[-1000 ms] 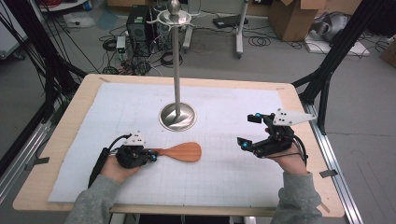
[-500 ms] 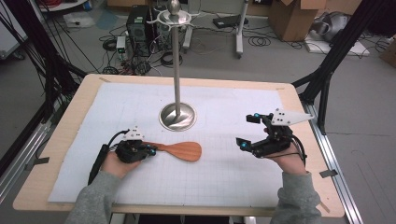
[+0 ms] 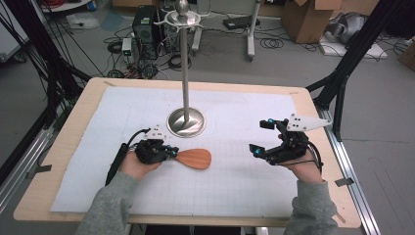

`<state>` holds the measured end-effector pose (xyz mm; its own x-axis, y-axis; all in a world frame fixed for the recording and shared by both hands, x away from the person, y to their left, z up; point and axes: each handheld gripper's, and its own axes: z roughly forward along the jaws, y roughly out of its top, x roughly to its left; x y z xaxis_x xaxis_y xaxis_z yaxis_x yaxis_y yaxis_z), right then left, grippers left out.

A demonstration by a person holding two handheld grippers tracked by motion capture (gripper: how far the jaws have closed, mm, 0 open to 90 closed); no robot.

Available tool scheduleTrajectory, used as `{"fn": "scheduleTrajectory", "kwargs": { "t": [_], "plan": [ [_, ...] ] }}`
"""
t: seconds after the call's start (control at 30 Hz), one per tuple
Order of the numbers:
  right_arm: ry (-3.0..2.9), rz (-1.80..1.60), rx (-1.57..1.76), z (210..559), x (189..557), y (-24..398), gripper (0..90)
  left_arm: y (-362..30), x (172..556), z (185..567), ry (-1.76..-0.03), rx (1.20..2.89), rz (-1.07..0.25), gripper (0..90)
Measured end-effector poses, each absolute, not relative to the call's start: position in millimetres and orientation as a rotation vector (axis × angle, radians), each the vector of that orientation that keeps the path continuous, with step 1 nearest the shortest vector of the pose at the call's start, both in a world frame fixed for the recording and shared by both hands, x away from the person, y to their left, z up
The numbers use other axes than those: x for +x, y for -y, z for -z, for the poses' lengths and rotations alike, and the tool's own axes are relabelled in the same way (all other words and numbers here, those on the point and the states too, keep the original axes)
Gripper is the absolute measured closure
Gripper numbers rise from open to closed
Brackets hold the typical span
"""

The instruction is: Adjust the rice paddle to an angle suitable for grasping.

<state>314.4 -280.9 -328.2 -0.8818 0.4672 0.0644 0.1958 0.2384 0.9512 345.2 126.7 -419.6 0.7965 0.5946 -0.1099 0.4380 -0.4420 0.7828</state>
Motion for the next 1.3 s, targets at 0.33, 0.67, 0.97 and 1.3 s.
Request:
{"fn": "scheduleTrajectory", "kwargs": {
  "t": [0.33,0.67,0.97,1.3],
  "plan": [
    [-2.263,-1.713,0.621,327,313,284,5.2,-98,361,420,-0.746,2.136,-0.23,89.2],
    [-2.266,-1.719,0.618,326,312,285,5.2,-74,375,423,-0.728,2.146,-0.222,89.2],
    [-2.265,-1.72,0.638,328,313,288,5.2,-47,387,427,-0.723,2.173,-0.221,89.3],
    [-2.257,-1.727,0.636,329,312,292,5.2,-27,399,434,-0.742,2.191,-0.209,89.3]
  ]
}}
